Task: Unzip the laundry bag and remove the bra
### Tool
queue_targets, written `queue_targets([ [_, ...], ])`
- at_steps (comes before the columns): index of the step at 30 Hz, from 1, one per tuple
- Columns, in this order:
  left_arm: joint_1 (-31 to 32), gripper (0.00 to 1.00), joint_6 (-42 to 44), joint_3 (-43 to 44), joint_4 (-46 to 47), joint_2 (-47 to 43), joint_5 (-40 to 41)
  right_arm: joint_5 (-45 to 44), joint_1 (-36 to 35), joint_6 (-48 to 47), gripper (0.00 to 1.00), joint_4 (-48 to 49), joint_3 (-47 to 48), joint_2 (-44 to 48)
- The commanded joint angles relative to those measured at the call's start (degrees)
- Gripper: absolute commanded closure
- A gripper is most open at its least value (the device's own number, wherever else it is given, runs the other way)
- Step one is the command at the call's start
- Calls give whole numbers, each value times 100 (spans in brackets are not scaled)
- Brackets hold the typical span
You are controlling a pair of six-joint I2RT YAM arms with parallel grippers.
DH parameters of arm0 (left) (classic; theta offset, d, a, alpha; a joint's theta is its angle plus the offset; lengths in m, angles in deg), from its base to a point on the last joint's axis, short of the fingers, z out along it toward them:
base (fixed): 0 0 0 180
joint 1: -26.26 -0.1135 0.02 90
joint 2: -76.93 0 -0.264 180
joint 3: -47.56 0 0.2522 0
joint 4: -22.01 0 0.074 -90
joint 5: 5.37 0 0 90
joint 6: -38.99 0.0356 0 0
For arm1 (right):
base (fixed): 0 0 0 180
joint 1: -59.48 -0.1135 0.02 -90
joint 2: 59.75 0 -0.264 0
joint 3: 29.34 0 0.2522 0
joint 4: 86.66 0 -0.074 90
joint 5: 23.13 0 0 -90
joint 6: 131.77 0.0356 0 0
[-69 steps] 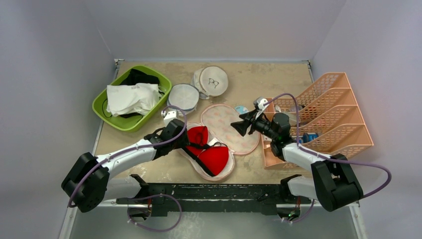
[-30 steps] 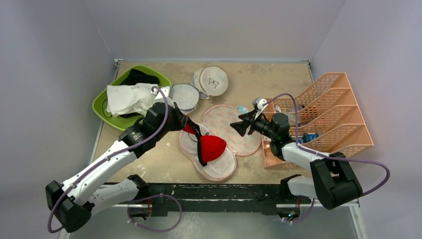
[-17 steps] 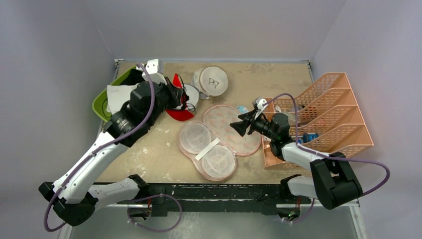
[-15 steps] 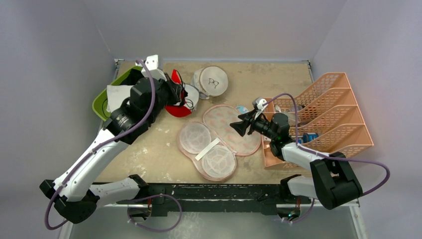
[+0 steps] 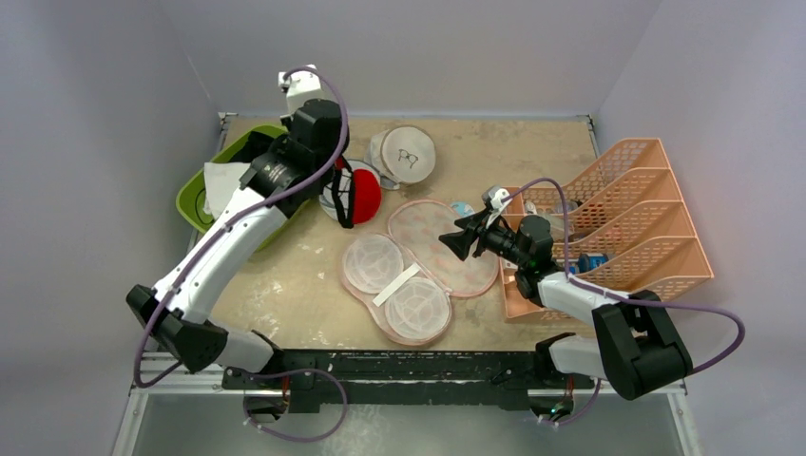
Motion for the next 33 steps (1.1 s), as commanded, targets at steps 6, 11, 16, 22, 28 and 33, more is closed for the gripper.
queue_targets([
  [6, -1127, 100, 88, 1111, 479, 1070, 596, 126, -22, 16, 34, 279, 69, 146],
  [11, -1574, 100, 340, 1182, 1022, 1386, 295, 121, -22, 22, 35, 279, 69, 155],
  [16, -2004, 100, 76, 1363, 969, 1716, 15, 126, -24, 30, 34, 261, 60, 185],
  [22, -2266, 100, 192, 1221, 1279, 1856, -111, 138, -24, 37, 34, 261, 72, 159],
  [28, -2720, 100, 71, 405, 1582, 1716, -529, 86, -23, 5, 34, 202, 69, 219],
  [33, -3072, 100, 65, -641, 2219, 1187, -530, 119, -28, 17, 34, 226, 87, 159],
])
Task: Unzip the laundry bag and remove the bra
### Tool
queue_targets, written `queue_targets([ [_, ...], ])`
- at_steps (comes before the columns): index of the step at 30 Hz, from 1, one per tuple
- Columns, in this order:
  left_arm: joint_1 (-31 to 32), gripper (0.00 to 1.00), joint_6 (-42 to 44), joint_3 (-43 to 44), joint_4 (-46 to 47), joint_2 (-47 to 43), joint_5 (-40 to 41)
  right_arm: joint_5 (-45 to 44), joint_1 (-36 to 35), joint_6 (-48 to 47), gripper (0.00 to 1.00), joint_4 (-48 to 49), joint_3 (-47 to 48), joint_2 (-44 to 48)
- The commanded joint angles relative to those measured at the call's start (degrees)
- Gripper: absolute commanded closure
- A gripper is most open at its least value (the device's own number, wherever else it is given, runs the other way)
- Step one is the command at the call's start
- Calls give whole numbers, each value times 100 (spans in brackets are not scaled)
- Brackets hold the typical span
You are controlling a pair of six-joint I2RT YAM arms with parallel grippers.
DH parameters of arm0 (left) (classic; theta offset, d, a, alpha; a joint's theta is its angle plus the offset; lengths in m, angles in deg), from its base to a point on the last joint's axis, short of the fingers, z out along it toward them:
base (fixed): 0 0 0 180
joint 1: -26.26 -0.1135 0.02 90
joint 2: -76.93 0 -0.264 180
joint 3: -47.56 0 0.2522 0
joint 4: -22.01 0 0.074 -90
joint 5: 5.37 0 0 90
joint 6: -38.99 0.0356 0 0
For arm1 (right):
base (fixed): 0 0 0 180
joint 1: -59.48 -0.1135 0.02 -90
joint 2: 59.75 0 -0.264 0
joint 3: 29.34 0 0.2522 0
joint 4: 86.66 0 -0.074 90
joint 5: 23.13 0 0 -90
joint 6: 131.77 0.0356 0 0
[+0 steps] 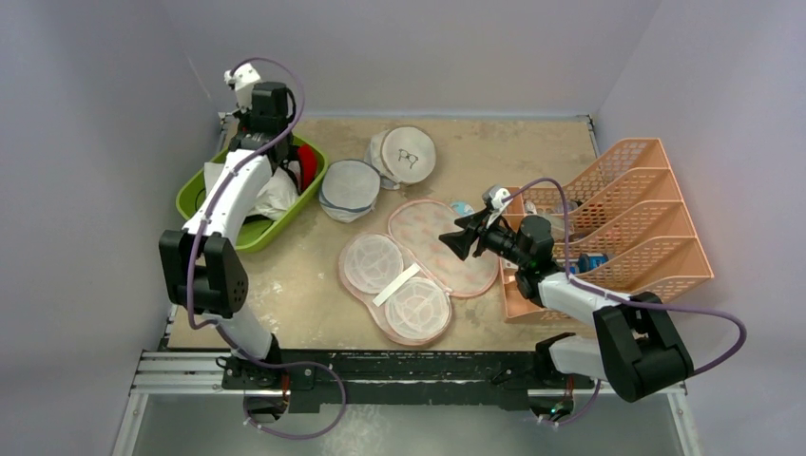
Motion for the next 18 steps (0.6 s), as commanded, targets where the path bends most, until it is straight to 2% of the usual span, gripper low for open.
queue_targets([
  [1, -313, 100, -138, -720, 764, -768, 81, 129, -26, 21, 34, 242, 93, 90],
  [7, -558, 100, -141, -1854, 1405, -1421, 248, 144, -30, 33, 34, 283, 78, 77],
  [12, -695, 100, -18, -2352, 1686, -1724, 663, 135, -30, 36, 34, 298, 50, 97],
  [18, -788, 100, -509, -2530, 1353, -1707, 1360, 188, -33, 67, 34, 377, 52, 12],
])
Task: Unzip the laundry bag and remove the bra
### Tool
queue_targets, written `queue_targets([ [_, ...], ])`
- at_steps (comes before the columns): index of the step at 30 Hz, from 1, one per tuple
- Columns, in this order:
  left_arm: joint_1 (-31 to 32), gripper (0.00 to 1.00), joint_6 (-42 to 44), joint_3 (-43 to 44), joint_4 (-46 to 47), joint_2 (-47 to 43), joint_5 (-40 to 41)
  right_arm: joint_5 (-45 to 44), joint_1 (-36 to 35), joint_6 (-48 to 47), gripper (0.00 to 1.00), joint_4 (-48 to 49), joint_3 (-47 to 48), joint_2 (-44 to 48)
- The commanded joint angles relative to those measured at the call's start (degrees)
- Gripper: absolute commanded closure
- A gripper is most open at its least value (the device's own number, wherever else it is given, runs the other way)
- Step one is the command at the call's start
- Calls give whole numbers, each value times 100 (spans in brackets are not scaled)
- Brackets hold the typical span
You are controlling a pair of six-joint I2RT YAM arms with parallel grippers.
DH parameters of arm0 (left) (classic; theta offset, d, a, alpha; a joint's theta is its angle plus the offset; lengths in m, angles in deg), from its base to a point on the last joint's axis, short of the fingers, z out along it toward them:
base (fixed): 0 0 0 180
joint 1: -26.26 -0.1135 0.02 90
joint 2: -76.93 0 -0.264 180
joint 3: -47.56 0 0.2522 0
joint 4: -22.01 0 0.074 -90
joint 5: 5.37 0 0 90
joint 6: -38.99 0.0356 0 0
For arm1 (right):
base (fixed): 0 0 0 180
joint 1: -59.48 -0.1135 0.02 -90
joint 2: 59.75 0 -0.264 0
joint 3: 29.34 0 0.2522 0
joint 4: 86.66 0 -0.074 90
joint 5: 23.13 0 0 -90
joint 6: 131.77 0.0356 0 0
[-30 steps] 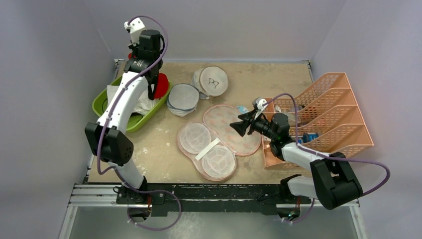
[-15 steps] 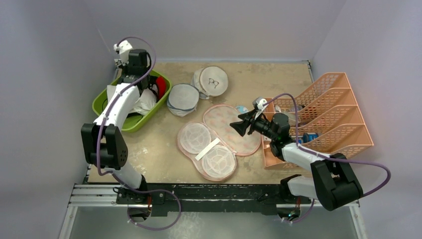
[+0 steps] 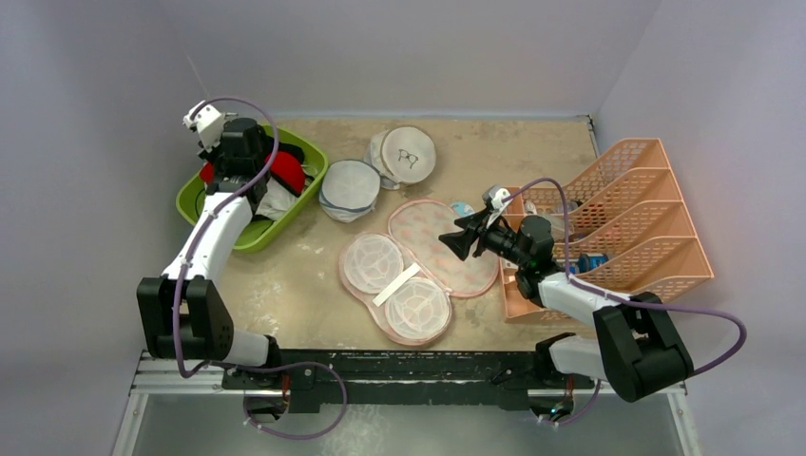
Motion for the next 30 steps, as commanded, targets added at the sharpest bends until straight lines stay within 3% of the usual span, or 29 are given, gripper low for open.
queue_targets([
  [1, -103, 100, -472, -6, -47, -43, 696, 168, -29, 61, 34, 377, 52, 10],
  [17, -110, 100, -1772, -131, -975, 340, 1414, 126, -29, 35, 34, 234, 25, 274],
  [23, -135, 100, -2168, -541, -1130, 417, 787, -21, -29, -35, 34, 73, -91, 695],
  [30, -336, 100, -2252, -735, -1337, 283, 728, 71, -29, 0, 34, 182, -67, 518],
])
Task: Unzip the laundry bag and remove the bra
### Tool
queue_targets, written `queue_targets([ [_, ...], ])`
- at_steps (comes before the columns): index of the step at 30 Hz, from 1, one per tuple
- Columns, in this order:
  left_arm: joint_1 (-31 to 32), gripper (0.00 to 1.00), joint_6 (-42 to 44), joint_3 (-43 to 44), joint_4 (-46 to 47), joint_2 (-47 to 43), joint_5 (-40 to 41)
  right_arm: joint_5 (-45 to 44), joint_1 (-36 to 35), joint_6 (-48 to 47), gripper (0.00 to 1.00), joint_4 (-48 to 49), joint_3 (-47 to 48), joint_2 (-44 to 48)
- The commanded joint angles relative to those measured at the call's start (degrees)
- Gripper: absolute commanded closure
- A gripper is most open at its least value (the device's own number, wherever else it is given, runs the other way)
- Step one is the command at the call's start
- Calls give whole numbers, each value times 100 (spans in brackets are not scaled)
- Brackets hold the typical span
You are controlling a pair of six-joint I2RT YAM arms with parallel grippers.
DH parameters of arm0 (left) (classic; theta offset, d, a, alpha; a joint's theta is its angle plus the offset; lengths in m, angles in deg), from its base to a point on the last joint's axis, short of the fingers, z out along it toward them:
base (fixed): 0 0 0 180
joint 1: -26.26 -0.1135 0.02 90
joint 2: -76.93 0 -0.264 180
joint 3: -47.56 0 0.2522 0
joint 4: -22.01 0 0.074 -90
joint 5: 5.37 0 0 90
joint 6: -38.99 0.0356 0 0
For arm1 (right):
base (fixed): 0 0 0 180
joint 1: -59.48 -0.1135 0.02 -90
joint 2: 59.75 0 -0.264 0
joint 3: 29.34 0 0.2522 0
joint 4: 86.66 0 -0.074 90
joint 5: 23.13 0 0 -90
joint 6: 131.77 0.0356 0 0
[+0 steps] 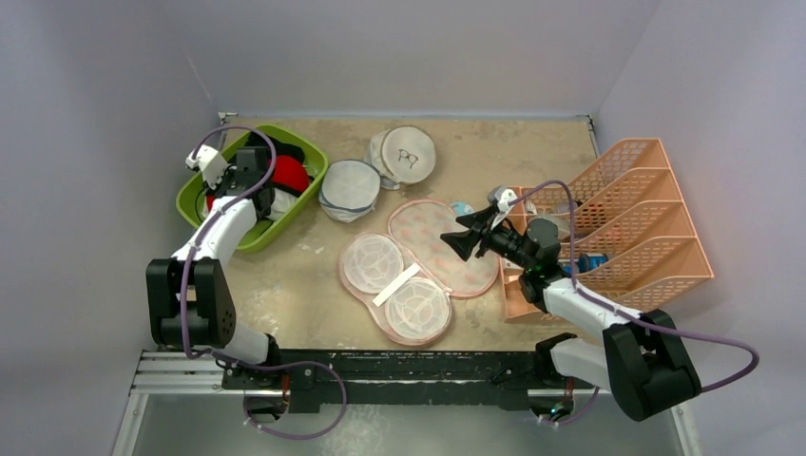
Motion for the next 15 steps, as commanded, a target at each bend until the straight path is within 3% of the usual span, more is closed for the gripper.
queue_targets([
  [1, -183, 100, -187, -82, -7, -138, -32, 12, -29, -31, 34, 260, 13, -91],
  [6, -245, 89, -146, 19, 84, -120, -345, -69, -29, -86, 34, 274, -25, -86],
  [11, -247, 53, -116, 71, 70, -235, -441, -72, -29, -64, 35, 533, -175, -56],
  [15, -247, 31, -69, 33, 185, -648, -745, -183, -29, -21, 35, 624, -324, 93],
])
